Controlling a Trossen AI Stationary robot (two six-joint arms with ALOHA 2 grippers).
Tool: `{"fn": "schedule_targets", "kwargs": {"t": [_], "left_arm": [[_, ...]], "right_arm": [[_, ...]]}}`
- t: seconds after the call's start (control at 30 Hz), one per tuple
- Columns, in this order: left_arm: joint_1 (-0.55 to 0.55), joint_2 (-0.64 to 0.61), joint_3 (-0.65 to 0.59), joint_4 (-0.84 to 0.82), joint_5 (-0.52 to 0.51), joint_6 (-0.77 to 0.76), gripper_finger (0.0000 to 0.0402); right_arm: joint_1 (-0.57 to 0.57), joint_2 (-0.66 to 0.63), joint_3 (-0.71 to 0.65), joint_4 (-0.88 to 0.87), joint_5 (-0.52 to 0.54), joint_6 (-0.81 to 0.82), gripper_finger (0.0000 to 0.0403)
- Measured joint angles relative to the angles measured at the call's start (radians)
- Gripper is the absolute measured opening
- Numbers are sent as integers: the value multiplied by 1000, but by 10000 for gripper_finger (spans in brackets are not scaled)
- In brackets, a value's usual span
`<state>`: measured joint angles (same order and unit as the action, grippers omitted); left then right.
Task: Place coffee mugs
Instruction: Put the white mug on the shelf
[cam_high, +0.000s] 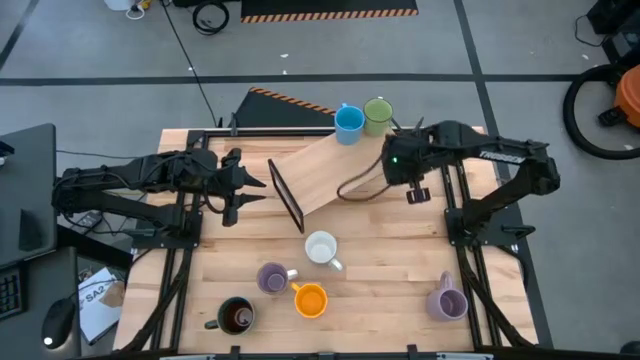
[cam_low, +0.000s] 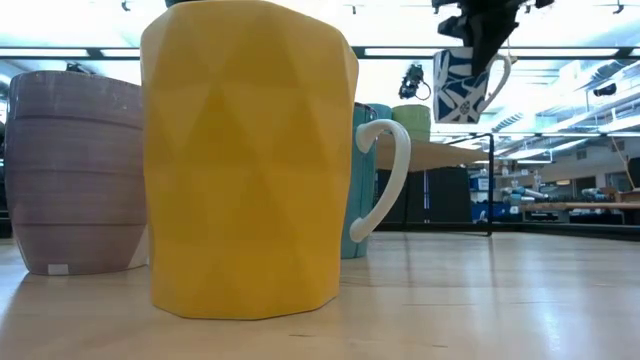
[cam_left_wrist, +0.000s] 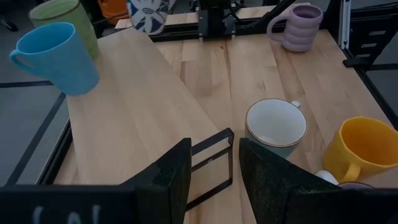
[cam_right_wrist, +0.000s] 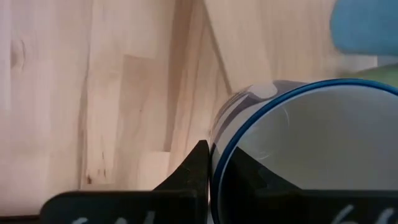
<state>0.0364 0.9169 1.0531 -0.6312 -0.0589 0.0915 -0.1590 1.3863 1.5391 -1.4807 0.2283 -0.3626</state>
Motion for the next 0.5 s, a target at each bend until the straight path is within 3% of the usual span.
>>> {"fn": "schedule_targets", "kwargs": {"t": [0.5], "left_arm": [[0, 0, 0, 0, 0, 8, 142]], "right_arm": [[-305, 1, 0, 91, -172, -183, 32]]}}
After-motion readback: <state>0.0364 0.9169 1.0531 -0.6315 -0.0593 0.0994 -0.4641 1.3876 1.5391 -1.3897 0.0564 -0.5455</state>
